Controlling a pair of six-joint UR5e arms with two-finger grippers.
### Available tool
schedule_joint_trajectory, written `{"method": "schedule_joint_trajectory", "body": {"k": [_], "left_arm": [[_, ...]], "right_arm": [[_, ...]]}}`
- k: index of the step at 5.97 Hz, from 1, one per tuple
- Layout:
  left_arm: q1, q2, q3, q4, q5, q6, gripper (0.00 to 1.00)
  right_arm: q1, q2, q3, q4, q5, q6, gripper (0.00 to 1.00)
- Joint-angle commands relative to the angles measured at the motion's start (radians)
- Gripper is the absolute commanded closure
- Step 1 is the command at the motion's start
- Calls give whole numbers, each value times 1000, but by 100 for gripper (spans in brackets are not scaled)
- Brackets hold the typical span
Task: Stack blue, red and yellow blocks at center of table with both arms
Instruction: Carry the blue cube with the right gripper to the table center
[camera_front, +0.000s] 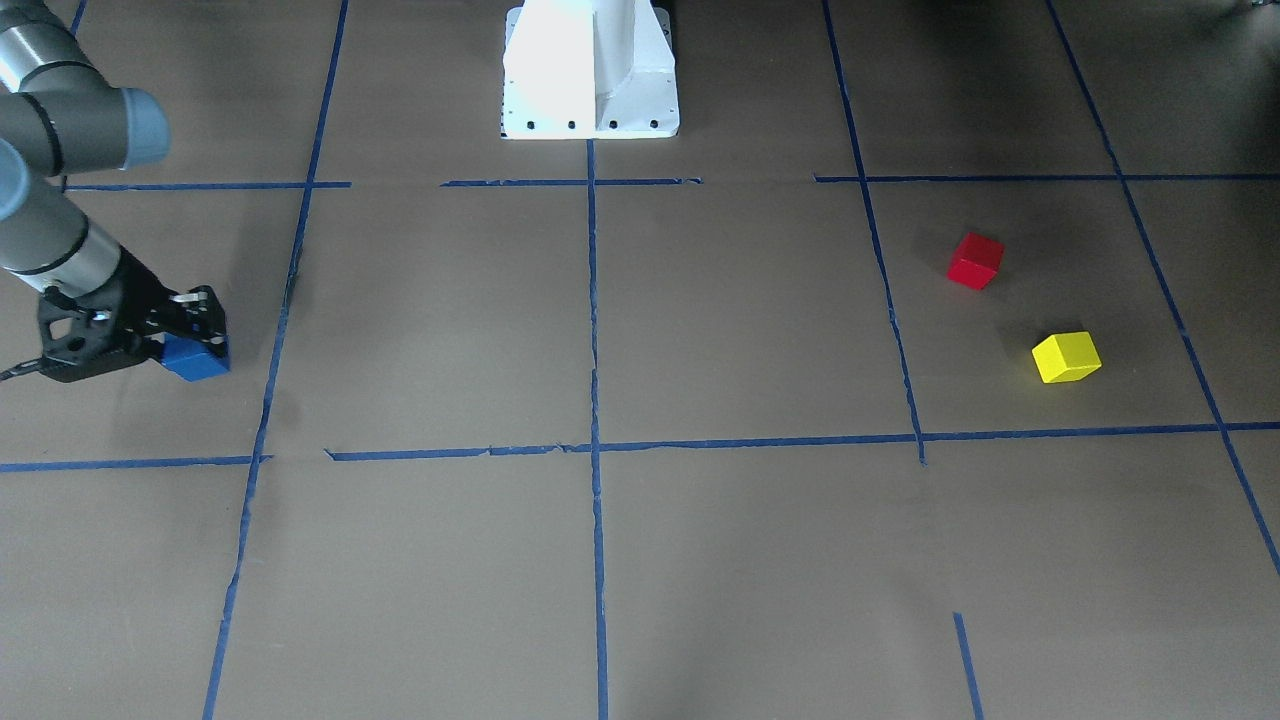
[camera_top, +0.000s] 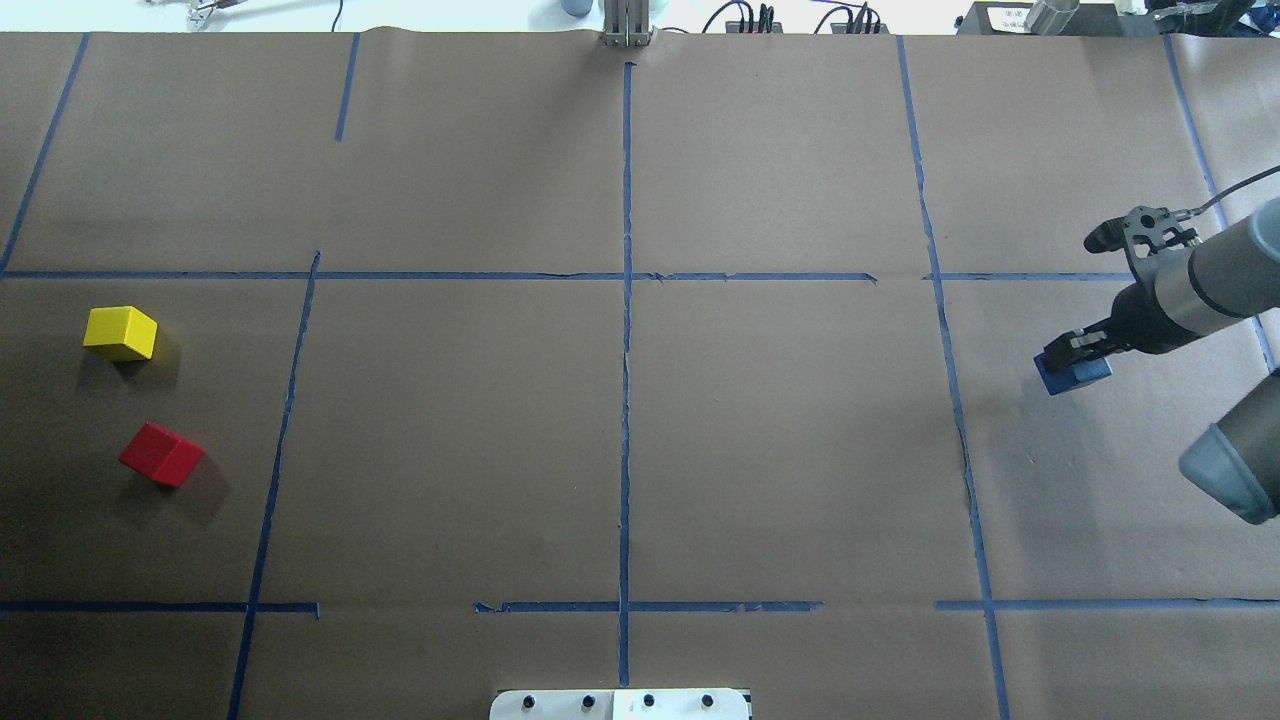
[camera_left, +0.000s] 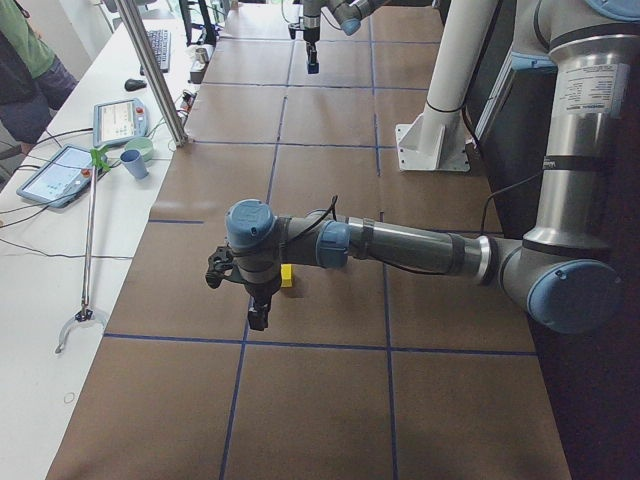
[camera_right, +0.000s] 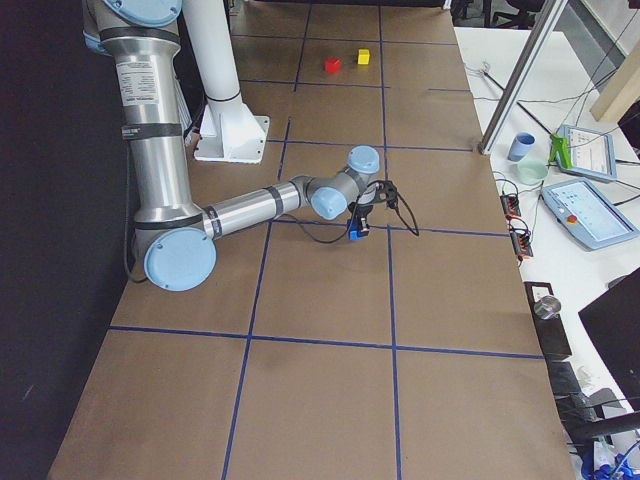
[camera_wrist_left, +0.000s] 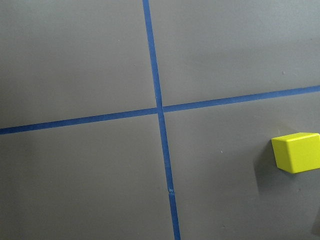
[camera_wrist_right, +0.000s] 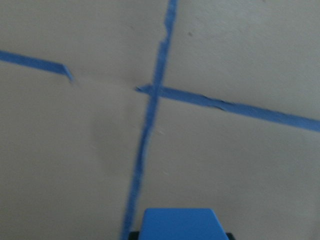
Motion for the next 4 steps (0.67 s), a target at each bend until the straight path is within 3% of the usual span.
{"method": "schedule_joint_trajectory", "body": {"k": [1, 4], "left_arm": [[0, -1, -9, 1, 0, -1, 0], [0, -1, -9, 1, -3, -2, 0]], "right_arm": [[-143, 265, -18, -192, -110, 228, 100], [-282, 539, -189, -213, -219, 485, 100]]}}
